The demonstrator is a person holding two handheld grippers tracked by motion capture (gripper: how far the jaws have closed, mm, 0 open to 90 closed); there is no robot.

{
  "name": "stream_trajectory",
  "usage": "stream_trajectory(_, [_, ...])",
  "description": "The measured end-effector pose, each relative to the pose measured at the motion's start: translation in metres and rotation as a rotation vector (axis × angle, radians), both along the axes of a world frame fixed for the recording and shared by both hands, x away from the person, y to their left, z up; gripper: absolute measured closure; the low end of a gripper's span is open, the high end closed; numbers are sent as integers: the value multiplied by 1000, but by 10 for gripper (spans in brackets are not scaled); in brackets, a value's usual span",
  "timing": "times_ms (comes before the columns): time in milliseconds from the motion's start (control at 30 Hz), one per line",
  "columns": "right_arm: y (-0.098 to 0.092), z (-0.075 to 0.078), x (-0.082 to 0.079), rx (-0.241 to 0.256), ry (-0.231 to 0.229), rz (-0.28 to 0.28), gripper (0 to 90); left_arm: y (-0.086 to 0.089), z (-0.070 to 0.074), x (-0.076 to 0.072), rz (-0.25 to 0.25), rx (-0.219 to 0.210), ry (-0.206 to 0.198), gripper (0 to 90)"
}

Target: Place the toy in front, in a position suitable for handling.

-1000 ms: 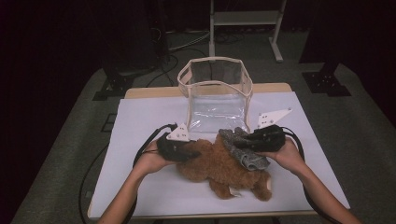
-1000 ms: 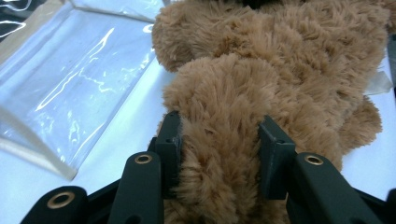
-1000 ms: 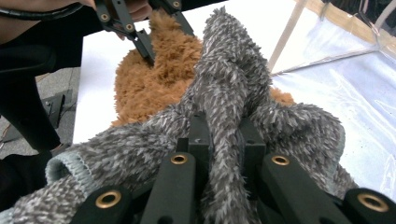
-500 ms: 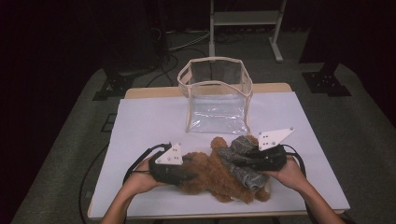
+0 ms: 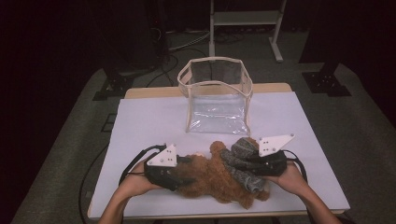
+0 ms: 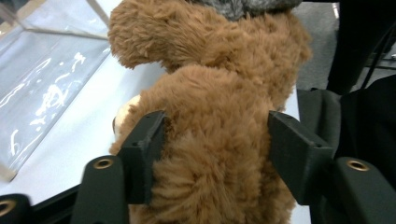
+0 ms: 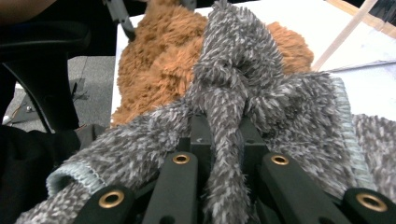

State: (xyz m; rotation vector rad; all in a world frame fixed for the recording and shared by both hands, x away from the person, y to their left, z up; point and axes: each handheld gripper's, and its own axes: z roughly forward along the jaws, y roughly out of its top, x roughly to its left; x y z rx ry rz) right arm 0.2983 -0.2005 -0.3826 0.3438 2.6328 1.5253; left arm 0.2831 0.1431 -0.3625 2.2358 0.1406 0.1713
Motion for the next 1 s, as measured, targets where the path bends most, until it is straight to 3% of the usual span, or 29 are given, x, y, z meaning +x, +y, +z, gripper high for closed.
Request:
stream_trajectory(233, [-9,-7,-7,29,5,12,805,-2,-3,10,-42,-52,38,282])
stream_trajectory(333, [-12,-10,-9,42,5,14,805,-4,-5,14,-41,-43,42,263])
stream_trajectory(400, [-11,-9,-10,38,2,17,805,-9,-9,16,-43,-19,65,304])
stream_trajectory(500, [-5,1,-12,5,-18,24,806,-10,-11,11,-68,20,42,415])
stream_trajectory(600, [2,13,-14,-5,-47,64,806,-8,-11,5,-75,41,20,457])
stream_trajectory(733, [0,12,-12,-9,-44,65,806,-6,-13,2,-63,22,8,477])
stream_trajectory(867, [-31,7,-4,3,-9,-1,806,-9,-14,-2,-74,11,5,472])
stream_trajectory(1000, [-45,17,-1,-21,-13,-35,804,-12,-12,-5,-85,37,-11,472])
